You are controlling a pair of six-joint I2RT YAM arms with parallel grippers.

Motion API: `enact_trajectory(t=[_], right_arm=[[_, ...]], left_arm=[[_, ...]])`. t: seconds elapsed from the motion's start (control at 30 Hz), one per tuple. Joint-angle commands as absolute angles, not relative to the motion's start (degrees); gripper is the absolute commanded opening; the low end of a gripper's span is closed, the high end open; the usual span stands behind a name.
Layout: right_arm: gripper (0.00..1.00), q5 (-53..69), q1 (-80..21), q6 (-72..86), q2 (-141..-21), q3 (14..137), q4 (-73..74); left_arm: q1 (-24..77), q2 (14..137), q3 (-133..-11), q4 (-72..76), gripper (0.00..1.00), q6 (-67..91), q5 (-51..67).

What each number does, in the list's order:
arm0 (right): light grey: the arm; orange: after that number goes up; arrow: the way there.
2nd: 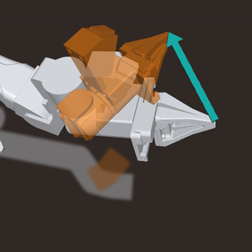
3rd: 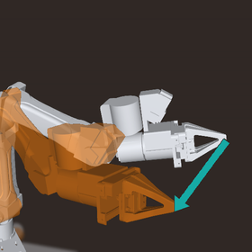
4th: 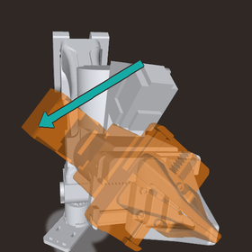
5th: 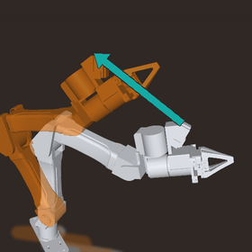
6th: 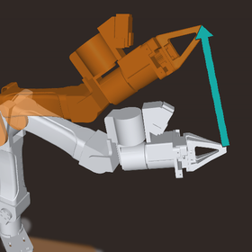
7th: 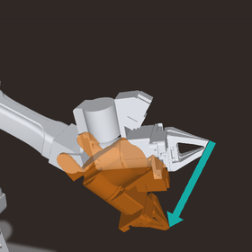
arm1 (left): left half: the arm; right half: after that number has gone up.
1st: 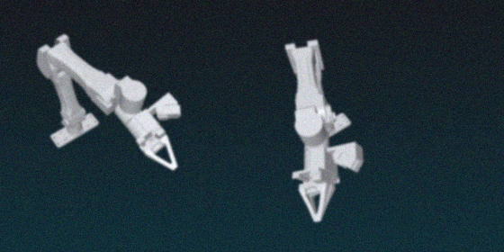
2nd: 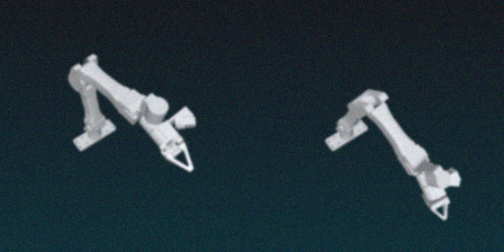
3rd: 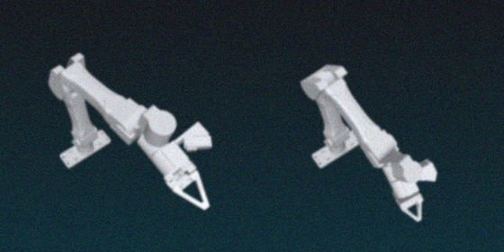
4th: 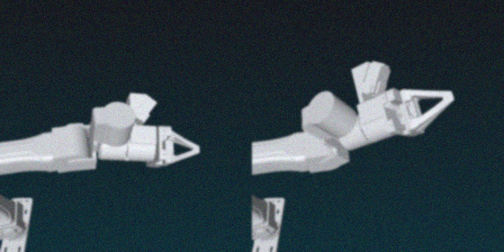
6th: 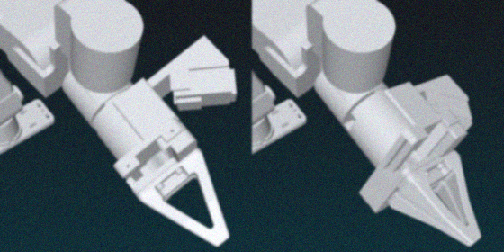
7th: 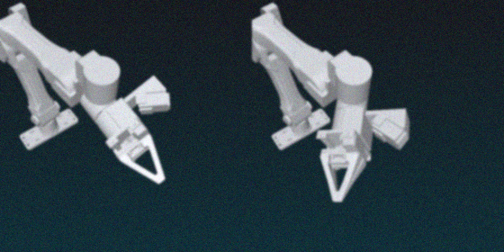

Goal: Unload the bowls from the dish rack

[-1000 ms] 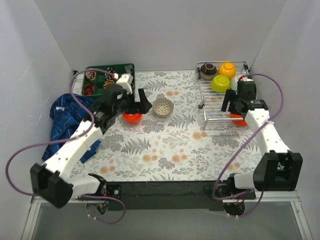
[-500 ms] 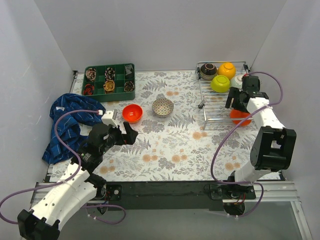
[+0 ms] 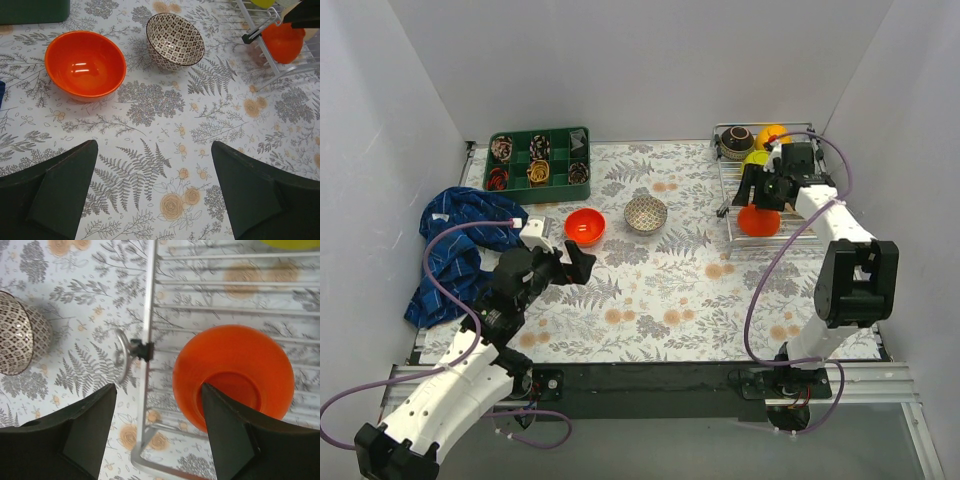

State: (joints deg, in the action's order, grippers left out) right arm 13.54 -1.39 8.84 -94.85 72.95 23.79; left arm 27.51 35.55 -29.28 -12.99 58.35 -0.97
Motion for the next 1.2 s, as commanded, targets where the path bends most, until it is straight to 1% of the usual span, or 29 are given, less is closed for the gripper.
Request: enact_trajectory(t=[0.0,0.17,0.3,0.37,0.53,0.63,0.83,1.0,1.17], right_arm=[[0.77,16.09,-3.25,9.32,-99.22,79.00,22.68],[0.77,13.45,-3.25,7.56,-100.46,83.58,22.06],[0.78,8.45,-2.20,7.99,-96.34,82.89,22.06],[0.79,7.30,0.51,10.44,-94.05,81.74,22.06],[0.83,15.10,7.63,13.71,-93.25,78.31,22.15],[0.84,18.45,9.40,14.94,-94.39,76.91,22.06],[0.86,21.00,10.37,18.63,-97.38,75.50,21.97],[0.86,22.15,10.55,23.54,-99.14,73.57,18.29],[0.86,22.76,10.63,25.05,-100.81,71.81,15.83]], left_arm=[[27.51,34.54,-28.57,-11.51,0.98,57.13,-2.37],[27.60,34.63,-28.65,-11.69,0.98,56.95,-3.51],[27.51,34.02,-28.48,-11.69,0.98,57.04,-4.13],[27.60,33.84,-28.48,-11.78,0.98,57.04,-4.31],[27.60,33.84,-28.48,-11.60,0.98,57.13,-4.04],[27.51,33.93,-28.48,-11.60,0.98,57.04,-3.87],[27.51,33.84,-28.48,-11.60,0.98,57.04,-3.87],[27.51,33.92,-28.48,-11.69,0.98,56.95,-3.87],[27.51,34.01,-28.48,-11.78,0.98,57.04,-3.87]])
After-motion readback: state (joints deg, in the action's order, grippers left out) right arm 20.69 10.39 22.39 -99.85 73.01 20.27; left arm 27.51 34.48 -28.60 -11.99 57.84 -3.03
